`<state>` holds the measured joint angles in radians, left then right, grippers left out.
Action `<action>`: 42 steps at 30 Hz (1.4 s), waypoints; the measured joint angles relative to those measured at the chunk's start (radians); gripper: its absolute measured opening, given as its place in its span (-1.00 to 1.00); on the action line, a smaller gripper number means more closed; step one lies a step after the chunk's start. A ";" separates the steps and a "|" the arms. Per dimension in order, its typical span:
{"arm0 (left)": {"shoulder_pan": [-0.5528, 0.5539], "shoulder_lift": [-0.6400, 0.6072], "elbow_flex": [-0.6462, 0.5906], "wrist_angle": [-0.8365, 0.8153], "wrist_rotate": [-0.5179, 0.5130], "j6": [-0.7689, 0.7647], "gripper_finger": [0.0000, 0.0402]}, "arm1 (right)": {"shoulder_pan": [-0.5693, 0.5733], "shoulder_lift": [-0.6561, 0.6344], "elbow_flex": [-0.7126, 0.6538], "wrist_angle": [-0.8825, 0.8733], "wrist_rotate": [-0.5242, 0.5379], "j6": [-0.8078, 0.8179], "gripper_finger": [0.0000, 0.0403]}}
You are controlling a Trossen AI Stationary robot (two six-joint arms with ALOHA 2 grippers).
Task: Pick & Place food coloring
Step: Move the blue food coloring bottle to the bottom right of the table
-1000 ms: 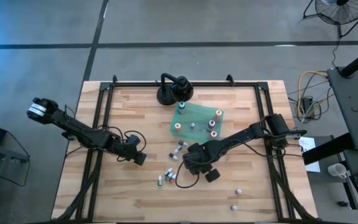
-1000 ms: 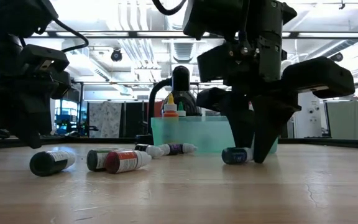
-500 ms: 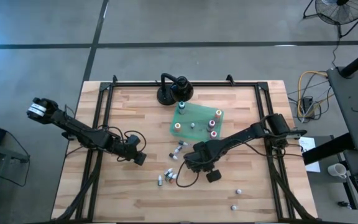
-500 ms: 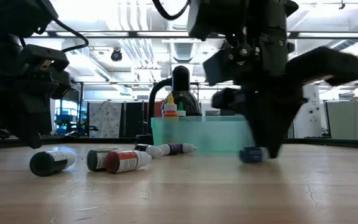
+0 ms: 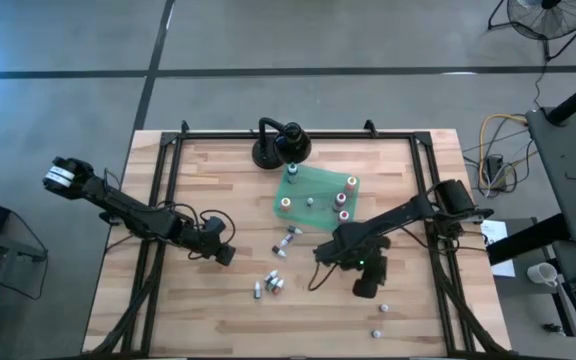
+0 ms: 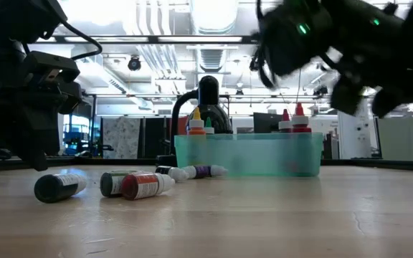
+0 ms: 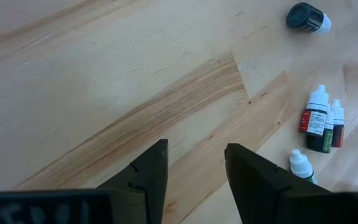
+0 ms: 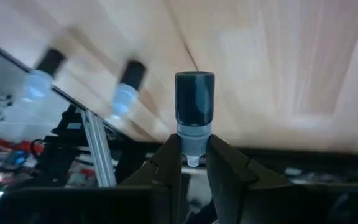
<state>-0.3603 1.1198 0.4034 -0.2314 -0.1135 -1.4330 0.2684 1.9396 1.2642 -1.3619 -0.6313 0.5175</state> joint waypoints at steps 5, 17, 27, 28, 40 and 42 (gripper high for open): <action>0.000 0.000 0.000 -0.001 0.000 0.000 -0.34 | -0.001 0.000 -0.119 0.006 -0.073 0.062 -0.72; 0.000 0.000 0.000 0.000 0.000 0.000 -0.34 | -0.001 0.001 -0.355 0.056 -0.222 0.068 -0.71; 0.000 0.000 0.000 0.000 0.000 0.000 -0.34 | -0.001 0.002 -0.423 0.211 -0.340 0.164 -0.71; 0.000 0.000 0.000 0.000 0.000 0.000 -0.34 | -0.001 0.002 -0.423 0.212 -0.346 0.164 -0.71; 0.000 0.000 0.000 0.000 0.000 0.000 -0.34 | 0.000 0.002 -0.423 0.220 -0.365 0.182 -0.71; 0.000 0.000 0.000 0.000 0.000 0.000 -0.34 | 0.000 0.002 -0.423 0.220 -0.365 0.183 -0.71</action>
<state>-0.3606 1.1194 0.4034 -0.2317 -0.1135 -1.4330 0.2680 1.9411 0.8413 -1.1419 -0.9962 0.7006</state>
